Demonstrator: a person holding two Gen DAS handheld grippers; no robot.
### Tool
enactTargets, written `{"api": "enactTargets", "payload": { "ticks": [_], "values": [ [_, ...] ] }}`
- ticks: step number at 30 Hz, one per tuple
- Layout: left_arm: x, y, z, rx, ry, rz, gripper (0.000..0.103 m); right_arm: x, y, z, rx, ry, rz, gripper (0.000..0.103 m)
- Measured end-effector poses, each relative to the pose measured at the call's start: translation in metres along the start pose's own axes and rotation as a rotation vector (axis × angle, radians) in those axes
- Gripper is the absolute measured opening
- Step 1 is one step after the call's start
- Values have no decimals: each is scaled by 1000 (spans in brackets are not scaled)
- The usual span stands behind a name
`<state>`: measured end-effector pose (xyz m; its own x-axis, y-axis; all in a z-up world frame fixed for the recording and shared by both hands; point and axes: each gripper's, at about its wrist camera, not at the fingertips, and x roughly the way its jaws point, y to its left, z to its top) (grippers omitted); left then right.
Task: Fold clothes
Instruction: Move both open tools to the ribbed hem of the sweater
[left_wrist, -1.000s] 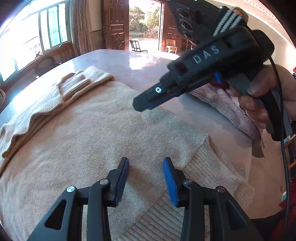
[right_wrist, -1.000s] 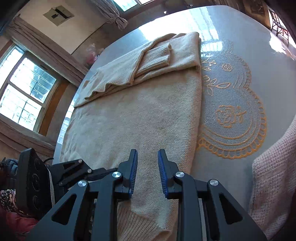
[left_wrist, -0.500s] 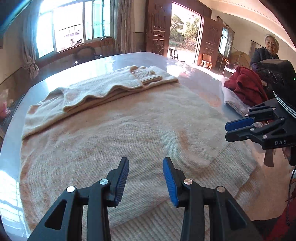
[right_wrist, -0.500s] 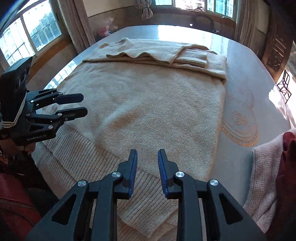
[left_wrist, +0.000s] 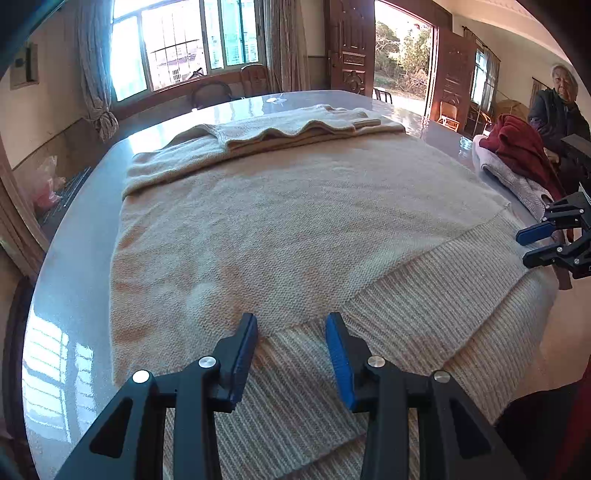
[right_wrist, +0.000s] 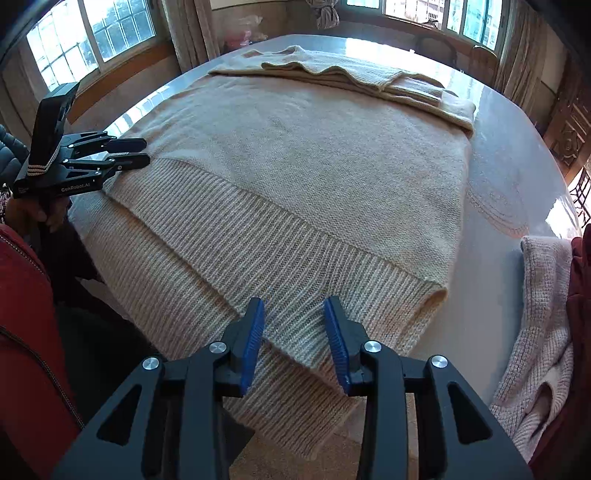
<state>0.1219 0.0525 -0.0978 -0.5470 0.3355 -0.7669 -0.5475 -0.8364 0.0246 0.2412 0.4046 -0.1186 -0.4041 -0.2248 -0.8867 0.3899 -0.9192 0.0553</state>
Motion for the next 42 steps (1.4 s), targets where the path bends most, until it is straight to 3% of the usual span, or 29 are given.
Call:
{"api": "enactTargets", "payload": {
  "ticks": [5,9,13,16,19,21,24,26,30,36,39,42],
  "values": [
    [-14,5,-16,-16,-4,3,40,6,6,16,-3,66,-15,42],
    [-31,10,-19,-10,-21,35,39,-11,7,43,12,-47,47,43],
    [-36,16,12,-26,-131,42,39,8,25,91,-62,-61,-4,44],
    [-10,20,34,-59,-113,62,39,30,34,124,-45,-58,34,46],
    [17,14,39,-38,-29,85,39,57,49,137,-58,-3,54,49],
    [23,8,33,-4,8,99,39,75,59,138,-77,43,69,51],
    [13,7,16,4,-13,97,40,73,71,121,-122,19,68,73],
    [5,13,5,-31,-18,88,40,68,74,105,-167,17,49,78],
    [-12,26,-18,-92,-25,85,40,51,61,73,-163,25,40,79],
    [-41,39,-51,-96,-35,86,42,23,24,31,-118,46,4,79],
    [-52,48,-56,-117,-18,98,42,18,7,24,-72,110,-6,79],
    [-61,61,-54,-184,-57,118,42,-2,-9,31,6,16,9,79]
  ]
}}
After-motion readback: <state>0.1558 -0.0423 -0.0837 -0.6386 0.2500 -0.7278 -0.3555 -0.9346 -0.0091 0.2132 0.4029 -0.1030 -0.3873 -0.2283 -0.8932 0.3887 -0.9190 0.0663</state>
